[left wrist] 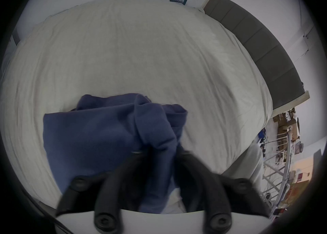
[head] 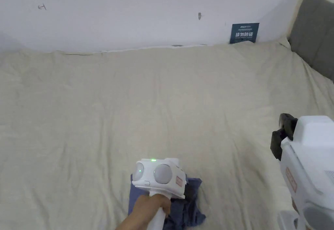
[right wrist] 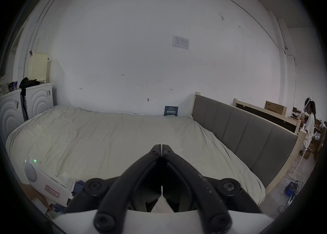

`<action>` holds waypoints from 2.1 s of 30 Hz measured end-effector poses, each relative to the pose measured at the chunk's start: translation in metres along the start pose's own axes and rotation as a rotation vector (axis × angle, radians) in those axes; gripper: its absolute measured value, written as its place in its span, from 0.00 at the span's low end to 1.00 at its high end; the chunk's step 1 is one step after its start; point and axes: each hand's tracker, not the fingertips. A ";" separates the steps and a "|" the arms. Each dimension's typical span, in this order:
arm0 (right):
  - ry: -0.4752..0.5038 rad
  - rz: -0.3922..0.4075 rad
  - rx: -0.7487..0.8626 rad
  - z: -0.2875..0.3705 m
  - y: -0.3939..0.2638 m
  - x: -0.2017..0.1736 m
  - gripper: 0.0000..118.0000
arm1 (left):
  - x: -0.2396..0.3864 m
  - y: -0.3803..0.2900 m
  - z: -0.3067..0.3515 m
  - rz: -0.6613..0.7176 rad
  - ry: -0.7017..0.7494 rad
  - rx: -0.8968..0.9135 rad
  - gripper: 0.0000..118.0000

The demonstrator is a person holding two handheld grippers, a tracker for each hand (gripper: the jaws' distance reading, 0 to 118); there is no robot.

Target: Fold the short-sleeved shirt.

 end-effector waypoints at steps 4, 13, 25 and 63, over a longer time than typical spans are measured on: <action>-0.015 -0.011 -0.010 -0.001 -0.002 0.007 0.01 | 0.004 0.002 0.019 0.057 -0.136 0.062 0.99; -0.006 -0.015 0.007 0.000 0.003 0.005 0.01 | -0.011 -0.016 0.111 0.029 -0.045 0.465 0.92; 0.035 -0.006 0.008 -0.002 0.002 -0.007 0.01 | -0.023 -0.063 0.062 -0.081 0.183 0.568 0.00; 0.085 -0.030 0.109 0.017 0.036 -0.029 0.01 | -0.010 -0.031 0.215 -0.247 0.311 1.016 0.00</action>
